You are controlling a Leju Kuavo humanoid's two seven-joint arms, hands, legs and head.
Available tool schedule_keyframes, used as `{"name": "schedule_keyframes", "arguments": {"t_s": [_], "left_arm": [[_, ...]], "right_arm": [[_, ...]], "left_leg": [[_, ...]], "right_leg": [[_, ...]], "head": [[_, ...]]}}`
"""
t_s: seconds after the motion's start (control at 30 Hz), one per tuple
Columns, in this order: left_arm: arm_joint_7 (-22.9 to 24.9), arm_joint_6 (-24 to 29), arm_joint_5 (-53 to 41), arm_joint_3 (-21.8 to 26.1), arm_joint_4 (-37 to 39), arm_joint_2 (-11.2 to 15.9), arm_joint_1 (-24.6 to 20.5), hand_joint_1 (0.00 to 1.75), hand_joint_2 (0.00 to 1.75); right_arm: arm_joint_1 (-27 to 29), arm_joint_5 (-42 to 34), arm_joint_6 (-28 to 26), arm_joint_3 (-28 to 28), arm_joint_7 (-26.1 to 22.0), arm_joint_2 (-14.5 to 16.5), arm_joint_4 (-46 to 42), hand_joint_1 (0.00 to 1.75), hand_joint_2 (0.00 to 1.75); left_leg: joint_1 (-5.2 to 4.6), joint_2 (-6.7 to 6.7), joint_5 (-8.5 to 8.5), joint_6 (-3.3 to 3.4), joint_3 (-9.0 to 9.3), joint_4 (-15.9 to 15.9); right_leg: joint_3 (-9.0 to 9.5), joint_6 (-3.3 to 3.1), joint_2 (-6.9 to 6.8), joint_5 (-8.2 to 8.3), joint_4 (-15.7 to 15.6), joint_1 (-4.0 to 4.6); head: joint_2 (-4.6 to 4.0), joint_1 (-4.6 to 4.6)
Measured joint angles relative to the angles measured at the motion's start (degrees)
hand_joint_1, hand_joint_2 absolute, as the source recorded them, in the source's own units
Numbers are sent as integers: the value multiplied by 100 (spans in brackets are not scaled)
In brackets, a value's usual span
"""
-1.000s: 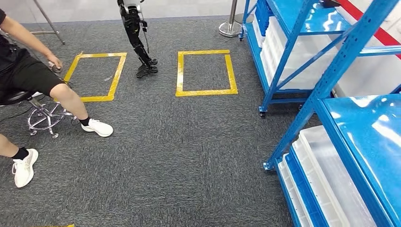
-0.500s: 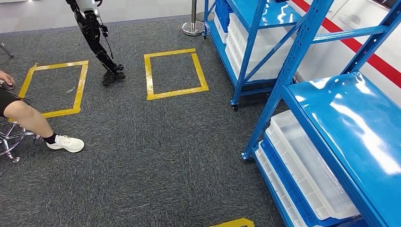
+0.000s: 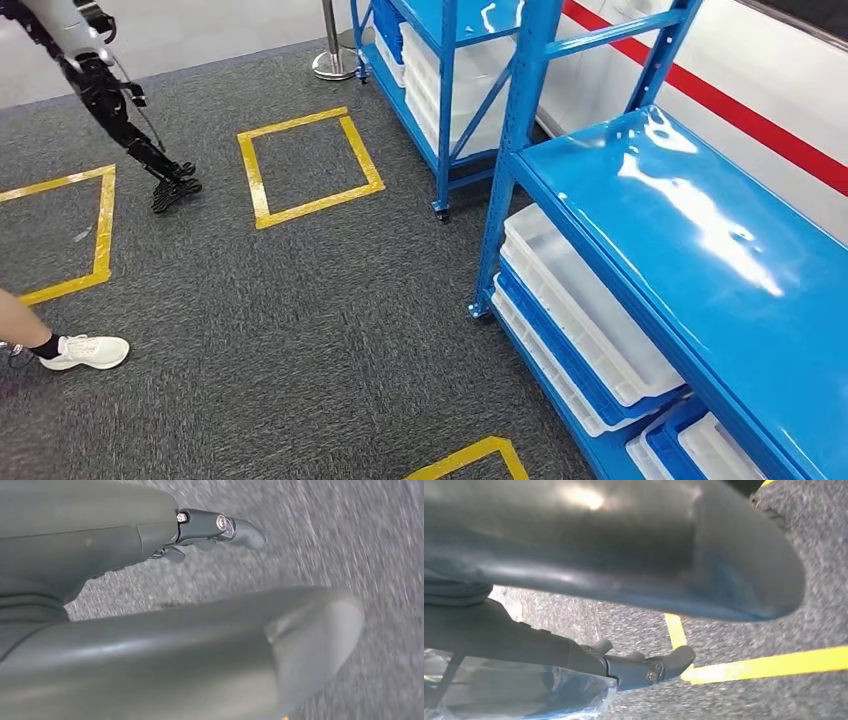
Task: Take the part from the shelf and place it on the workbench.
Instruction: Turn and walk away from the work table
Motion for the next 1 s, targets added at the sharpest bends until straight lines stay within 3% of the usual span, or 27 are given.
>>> {"name": "schedule_keyframes", "arguments": {"t_s": [0.07, 0.1, 0.13, 0.17, 0.23, 0.3, 0.37, 0.43, 0.5, 0.57, 0.63, 0.67, 0.7, 0.73, 0.8, 0.87, 0.93, 0.97, 1.0], "left_arm": [[-3, 18, 0, 2, 1, -1, 18, 0, 0], [-3, 24, 1, 3, 2, -2, 31, 0, 0], [-3, 28, 2, 4, 2, -3, 40, 0, 0], [-3, 28, 4, 5, 3, -4, 44, 0, 0], [-5, 35, 7, 5, 4, -5, 44, 0, 0], [-10, 45, 7, 5, 5, -1, 41, 0, 0], [-14, 51, 7, 5, 8, 1, 32, 0, 0], [-15, 57, 6, 5, 8, -3, 18, 0, 0], [-17, 61, 5, 6, 8, -13, 9, 0, 0], [-20, 62, 4, 7, 9, -20, 19, 0, 0], [-20, 63, 4, 8, 10, -20, 32, 0, 0], [-20, 64, 4, 8, 10, -22, 34, 0, 0], [-20, 67, 2, 8, 10, -27, 33, 0, 0], [-19, 72, 1, 8, 11, -34, 32, 0, 0], [-17, 87, -7, 8, 11, -37, 29, 0, 0], [-15, 97, -23, 9, 10, -27, 21, 0, 0], [-14, 99, -40, 9, 10, -26, 5, 0, 0], [-14, 102, -44, 8, 10, -28, -4, 0, 0], [-14, 105, -46, 8, 10, -30, -10, 0, 0]], "right_arm": [[-3, 5, 0, 0, 0, -1, 0, 0, 0], [-2, 6, 0, 0, 0, 0, 0, 0, 0], [3, 7, 0, 0, 0, 2, 0, 0, 0], [11, 8, 0, 0, 0, 2, 0, 0, 0], [23, 16, 0, 0, 0, 3, 0, 0, 0], [23, 28, 0, 0, 0, 7, 0, 0, 0], [23, 33, 0, 0, 1, 12, 0, 0, 0], [34, 34, 0, 0, 2, 13, 1, 0, 0], [36, 34, 0, 0, 2, 9, 2, 0, 0], [17, 34, 0, 0, 2, 4, 2, 0, 0], [8, 34, 0, 0, 2, 0, 2, 0, 0], [15, 34, 0, 0, 2, -5, 2, 0, 0], [23, 34, 0, 0, 2, -11, 2, 0, 0], [30, 36, 0, 0, 3, -18, 2, 0, 0], [16, 43, 0, 0, 3, -18, 1, 0, 0], [-2, 54, 0, 0, 2, -8, 0, 0, 0], [0, 58, -2, 0, 7, -8, 0, 0, 0], [2, 59, -5, 0, 11, -9, 0, 0, 0], [1, 60, -10, 0, 20, -11, 0, 0, 0]], "left_leg": [[22, -353, -445, -19, -310, 731], [23, -430, -624, -16, -488, 1126], [22, -461, -703, -6, -616, 1392], [21, -472, -655, 13, -647, 1442], [19, -550, -272, 79, -386, 882], [5, -756, 43, 153, -33, 142], [-34, -829, 105, 202, 76, -121], [-50, -709, 166, 256, 78, -189], [-34, -583, 254, 329, 93, -306], [-36, -433, 305, 368, 77, -365], [-42, -265, 317, 365, 39, -365], [-41, -186, 321, 357, 28, -363], [-36, -110, 323, 341, 23, -360], [-29, -40, 322, 319, 24, -354], [-42, 90, 295, 240, 34, -325], [-71, 206, 254, 150, 63, -297], [-49, 304, 224, 73, 106, -289], [-20, 251, 175, 31, 109, -247], [8, 115, 66, -4, 72, -124]], "right_leg": [[-11, -73, 139, 39, 1, 19], [-26, -94, 218, 49, 4, 48], [-38, -104, 300, 56, 10, 74], [-45, -109, 382, 60, 19, 96], [-46, -112, 545, 63, 43, 125], [-54, -90, 688, 76, 61, 147], [-97, -36, 793, 108, 59, 153], [-156, 24, 839, 143, 54, 155], [-302, 34, 609, 38, 255, 170], [-637, 10, 309, -298, 913, 154], [-967, 54, 225, -591, 1637, 97], [-995, 112, 206, -615, 1744, 65], [-886, 188, 171, -546, 1592, 33], [-662, 266, 103, -415, 1219, 2], [-173, 334, -197, -178, 370, -19], [-9, 263, -333, -99, 42, -2], [-41, 155, -181, -81, 54, 8], [-39, 111, -110, -71, 51, -5], [-27, 59, -39, -51, 48, -17]], "head": [[1, -25], [1, -28], [1, -28], [0, -28], [0, -28], [0, -21], [0, -20], [0, -21], [0, -3], [0, 22], [0, 33], [0, 33], [0, 35], [0, 37], [1, 45], [1, 29], [0, 5], [0, -2], [0, -9]]}}
